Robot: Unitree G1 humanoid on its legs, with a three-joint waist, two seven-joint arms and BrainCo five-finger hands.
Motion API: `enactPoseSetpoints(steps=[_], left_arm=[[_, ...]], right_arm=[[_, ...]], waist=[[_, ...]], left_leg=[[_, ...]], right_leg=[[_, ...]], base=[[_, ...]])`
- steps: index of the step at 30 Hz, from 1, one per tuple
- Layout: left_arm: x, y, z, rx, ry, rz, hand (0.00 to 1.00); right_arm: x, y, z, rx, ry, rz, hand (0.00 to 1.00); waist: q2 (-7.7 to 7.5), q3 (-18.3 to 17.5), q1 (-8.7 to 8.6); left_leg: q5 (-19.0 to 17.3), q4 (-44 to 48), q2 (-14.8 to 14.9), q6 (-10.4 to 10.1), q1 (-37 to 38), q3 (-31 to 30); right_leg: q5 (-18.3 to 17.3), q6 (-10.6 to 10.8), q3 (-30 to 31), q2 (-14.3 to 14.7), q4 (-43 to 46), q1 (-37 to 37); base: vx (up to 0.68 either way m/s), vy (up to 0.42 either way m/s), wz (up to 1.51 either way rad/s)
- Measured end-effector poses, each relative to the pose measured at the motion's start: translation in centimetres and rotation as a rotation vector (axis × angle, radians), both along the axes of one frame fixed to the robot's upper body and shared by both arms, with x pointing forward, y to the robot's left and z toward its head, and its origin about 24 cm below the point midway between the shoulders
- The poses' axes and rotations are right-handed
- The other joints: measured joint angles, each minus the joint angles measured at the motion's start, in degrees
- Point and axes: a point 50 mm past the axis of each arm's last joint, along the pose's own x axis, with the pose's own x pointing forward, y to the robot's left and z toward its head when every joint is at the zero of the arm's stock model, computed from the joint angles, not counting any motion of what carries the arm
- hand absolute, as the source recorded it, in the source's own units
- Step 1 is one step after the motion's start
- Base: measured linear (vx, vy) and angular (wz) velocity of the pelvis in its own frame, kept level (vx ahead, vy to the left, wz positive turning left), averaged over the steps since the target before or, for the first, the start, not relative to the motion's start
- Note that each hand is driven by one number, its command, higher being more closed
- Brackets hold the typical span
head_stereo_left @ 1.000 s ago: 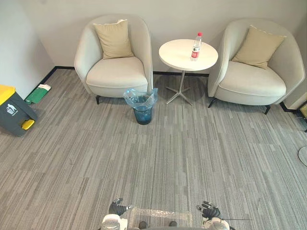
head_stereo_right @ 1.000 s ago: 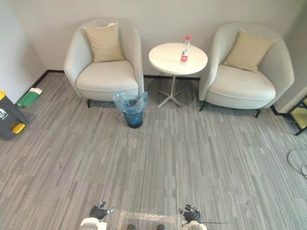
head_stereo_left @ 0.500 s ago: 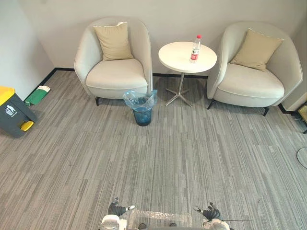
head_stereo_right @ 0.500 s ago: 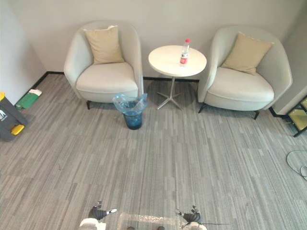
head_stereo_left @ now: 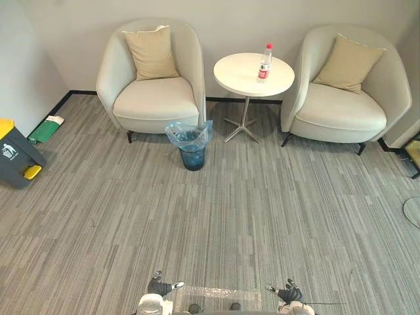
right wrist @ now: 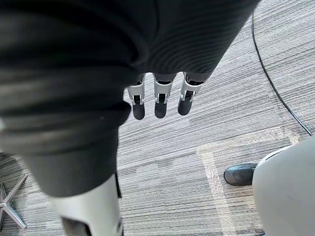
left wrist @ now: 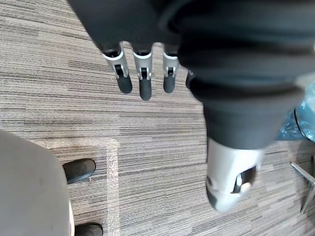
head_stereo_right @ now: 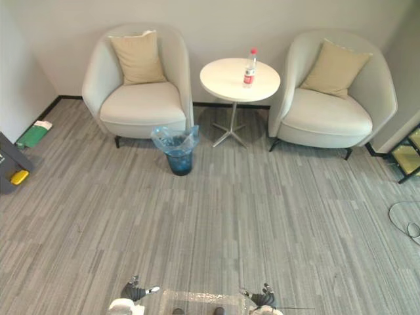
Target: Gather rubbish on tea table into small bin, then transfer packed bag to large trash can.
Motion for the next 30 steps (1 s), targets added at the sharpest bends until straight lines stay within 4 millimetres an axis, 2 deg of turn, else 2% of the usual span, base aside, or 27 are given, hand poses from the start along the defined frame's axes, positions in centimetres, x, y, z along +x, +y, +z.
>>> enactPoseSetpoints(steps=[3,4,5,6,7,8,10,11,13,14,16,17,18,19,20,21,22,23,24,25,26,27,28,30], left_arm=[[0.3,0.1,0.1,0.004,-0.007,-0.001,0.0],[0.6,0.3,0.2,0.008,-0.016,-0.003,0.0],[0.8,0.3,0.3,0.008,-0.022,-0.001,0.0],[1.2,0.1,0.4,0.0,-0.035,0.002,0.0],[1.2,0.0,0.4,-0.002,-0.037,0.004,0.0],[1.6,0.0,0.6,-0.004,-0.056,0.014,0.0],[2.0,-0.1,0.9,-0.012,-0.082,0.028,0.0],[2.2,0.0,1.0,-0.015,-0.092,0.042,0.0],[2.4,-0.1,1.1,-0.018,-0.1,0.042,0.0],[2.6,-0.2,1.2,-0.02,-0.107,0.043,0.0],[2.8,-0.3,1.2,-0.023,-0.113,0.033,0.0],[2.8,-0.6,1.3,-0.028,-0.117,0.026,0.0],[2.8,-0.8,1.2,-0.034,-0.116,0.028,0.0],[2.9,-0.9,1.3,-0.036,-0.119,0.027,0.0],[3.1,-0.4,1.4,-0.022,-0.13,0.026,0.0],[3.2,-0.3,1.5,-0.019,-0.132,0.025,0.0],[3.6,-0.1,1.6,-0.016,-0.14,0.02,0.0],[3.5,-0.1,1.5,-0.015,-0.133,0.02,0.0],[3.4,-0.1,1.5,-0.013,-0.126,0.02,0.0],[3.0,0.0,1.3,-0.009,-0.115,0.018,0.0],[2.8,-0.3,1.2,-0.005,-0.098,-0.015,0.0],[2.8,-0.4,1.1,-0.005,-0.096,-0.028,0.0],[2.9,-0.8,1.1,-0.006,-0.096,-0.057,0.0],[3.4,-1.2,1.2,-0.013,-0.098,-0.071,0.0]], right_arm=[[0.1,0.0,0.0,0.003,-0.004,-0.007,0.0],[0.1,0.0,0.0,0.011,-0.008,-0.023,0.0],[0.1,-0.1,0.0,0.011,-0.009,-0.024,0.0],[0.2,-0.2,0.1,0.012,-0.015,-0.03,0.0],[0.2,-0.3,0.1,0.012,-0.016,-0.033,0.0],[0.3,-0.4,0.2,0.012,-0.02,-0.041,0.0],[0.5,-0.7,0.3,0.011,-0.036,-0.055,0.0],[0.8,-0.9,0.5,0.003,-0.049,-0.06,0.0],[0.9,-1.1,0.6,-0.002,-0.053,-0.06,0.0],[0.9,-1.1,0.6,-0.002,-0.052,-0.06,0.0],[1.0,-1.2,0.6,-0.004,-0.054,-0.06,0.0],[1.1,-1.5,0.7,-0.014,-0.055,-0.058,0.0],[1.1,-1.8,0.7,-0.02,-0.055,-0.057,0.0],[1.3,-1.7,0.8,-0.019,-0.057,-0.054,0.0],[1.5,-0.9,0.7,-0.001,-0.06,-0.046,0.0],[1.6,-0.7,0.7,0.007,-0.063,-0.043,0.0],[1.9,-0.1,0.7,0.021,-0.072,-0.041,0.0],[2.0,0.0,0.7,0.024,-0.076,-0.04,0.0],[2.1,0.1,0.8,0.024,-0.079,-0.039,0.0],[2.3,0.1,0.8,0.026,-0.084,-0.036,0.0],[2.8,0.1,1.0,0.027,-0.097,-0.03,0.0],[3.0,0.2,1.0,0.027,-0.103,-0.025,0.0],[3.5,0.4,1.2,0.03,-0.115,-0.008,0.0],[4.2,0.8,1.4,0.034,-0.133,0.017,0.0]], waist=[[-0.36,0.77,-0.08],[-0.66,1.39,-0.07],[-0.67,1.46,-0.05],[0.3,2.12,0.14],[0.54,2.26,0.16],[0.8,2.67,0.24],[1.44,3.95,0.34],[1.69,4.29,0.58],[2.02,4.57,0.55],[1.78,4.62,0.72],[1.8,4.68,0.79],[2.54,4.71,1.25],[3.0,4.6,1.62],[2.64,4.49,2.86],[0.88,4.41,3.0],[0.38,4.24,2.77],[-0.47,4.3,2.81],[-0.61,4.28,3.08],[-0.69,4.3,3.19],[-0.8,4.28,3.32],[-0.55,4.41,2.94],[-0.46,4.47,2.78],[-0.36,4.53,2.42],[0.35,5.08,2.16]], left_leg=[[-1.63,2.2,0.37,-0.61,-0.42,0.37],[-5.17,8.54,1.06,-1.25,-3.07,0.53],[-7.23,12.96,1.94,-1.28,-4.98,0.71],[-11.06,21.46,4.27,-2.09,-8.0,1.7],[-11.88,23.53,4.93,-2.65,-8.73,2.05],[-12.38,33.77,7.19,-3.45,-12.73,4.17],[-11.57,42.22,9.54,-4.69,-15.22,5.81],[-12.52,47.51,10.84,-4.42,-18.05,6.46],[-14.25,46.42,10.21,-3.58,-20.27,6.61],[-13.99,39.99,8.24,-3.46,-21.57,6.75],[-8.94,26.79,5.21,-3.76,-22.26,6.76],[-4.5,17.63,4.34,-4.31,-21.91,6.38],[-1.92,14.92,4.51,-4.14,-21.72,5.81],[2.46,14.9,3.58,-1.86,-21.26,4.89],[0.57,16.45,1.65,0.32,-21.56,4.77],[-0.14,17.18,1.22,0.85,-22.01,4.73],[-2.51,19.16,0.67,1.58,-21.74,5.05],[-3.42,18.64,0.5,2.24,-19.36,5.74],[-3.51,17.95,0.48,2.47,-17.66,6.41],[-4.41,16.14,0.07,3.31,-13.65,7.04],[-5.57,14.3,-0.2,3.32,-9.25,6.47],[-5.75,13.66,-0.2,3.21,-7.84,6.29],[-5.97,11.86,0.04,2.98,-4.83,5.51],[-6.03,10.27,1.74,2.86,-1.99,4.33]], right_leg=[[-0.31,-0.34,0.1,0.12,0.12,0.51],[-1.12,-0.5,0.12,0.19,0.16,0.89],[-1.57,-0.88,0.16,0.49,0.51,0.8],[-2.42,-1.96,0.72,1.6,1.07,0.92],[-2.57,-2.15,0.93,1.9,1.13,1.07],[-3.22,-2.81,2.19,2.4,1.72,1.33],[-4.08,-3.57,3.88,2.76,2.82,2.42],[-5.32,-4.21,5.33,2.53,3.98,2.88],[-5.98,-4.71,7.07,1.29,5.04,2.79],[-6.72,-3.93,8.05,-0.71,5.18,2.81],[-8.18,-2.38,9.36,-3.2,5.28,2.74],[-9.35,-1.44,10.46,-3.81,5.29,2.66],[-9.99,-0.82,11.01,-3.73,5.25,2.75],[-11.54,-0.24,12.66,-4.56,5.62,2.77],[-12.17,0.52,12.85,-6.23,6.94,2.87],[-12.38,0.81,12.66,-6.62,7.53,2.77],[-12.95,1.79,12.47,-7.13,12.79,1.13],[-13.19,2.35,12.83,-6.89,21.31,-1.75],[-13.11,3.48,12.75,-6.82,26.2,-3.08],[-12.45,7.81,12.43,-6.94,37.19,-6.53],[-13.76,9.04,8.56,-7.66,47.38,-9.68],[-14.28,8.11,5.71,-8.48,49.79,-10.7],[-15.63,5.56,-3.18,-11.27,53.05,-13.18],[-17.24,2.59,-14.04,-12.78,49.0,-15.77]], base=[[-0.02,-0.039,-0.03],[0.0,-0.044,-0.04],[0.02,-0.069,-0.15],[0.01,-0.056,-0.17],[0.02,-0.063,-0.32],[0.02,-0.043,-0.35],[0.07,-0.022,-0.44],[0.16,0.025,-0.46],[0.22,0.08,-0.48],[0.3,0.149,-0.44],[0.31,0.163,-0.39],[0.26,0.166,-0.38],[0.39,0.26,-0.63],[0.43,0.283,-0.57],[0.44,0.268,-0.42],[0.45,0.213,-0.06],[0.44,0.175,-0.03],[0.44,0.172,-0.11],[0.42,0.166,-0.29],[0.42,0.155,-0.16],[0.42,0.148,-0.07],[0.49,0.132,0.15],[0.39,0.079,0.24],[0.44,0.005,0.33]])
